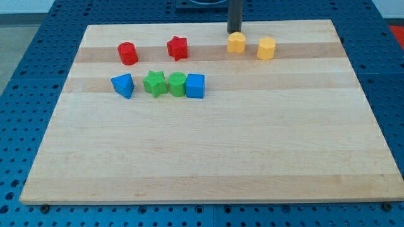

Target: Move the yellow heart right to the red star

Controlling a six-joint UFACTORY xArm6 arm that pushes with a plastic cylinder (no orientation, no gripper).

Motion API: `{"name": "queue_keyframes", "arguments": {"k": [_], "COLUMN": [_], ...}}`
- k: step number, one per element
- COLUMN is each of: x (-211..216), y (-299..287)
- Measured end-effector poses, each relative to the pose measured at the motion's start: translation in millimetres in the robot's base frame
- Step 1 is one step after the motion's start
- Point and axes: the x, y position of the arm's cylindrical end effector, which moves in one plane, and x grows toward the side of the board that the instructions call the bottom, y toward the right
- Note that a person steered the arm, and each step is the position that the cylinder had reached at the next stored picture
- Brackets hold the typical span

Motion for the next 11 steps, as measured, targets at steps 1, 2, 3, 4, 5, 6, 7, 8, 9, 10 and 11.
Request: {"name": "queue_keyframes", "arguments": {"k": [1,2,3,4,5,6,7,8,9,10,11], "x": [-9.9,5.4,10.4,42.6,77.4,78.8,71.0,54.9,48.2,47.1,47.1], "y": [32.3,106.9,184.3,212.7,182.8,138.3,94.5,53.6,24.0,-17.8,-59.3]}}
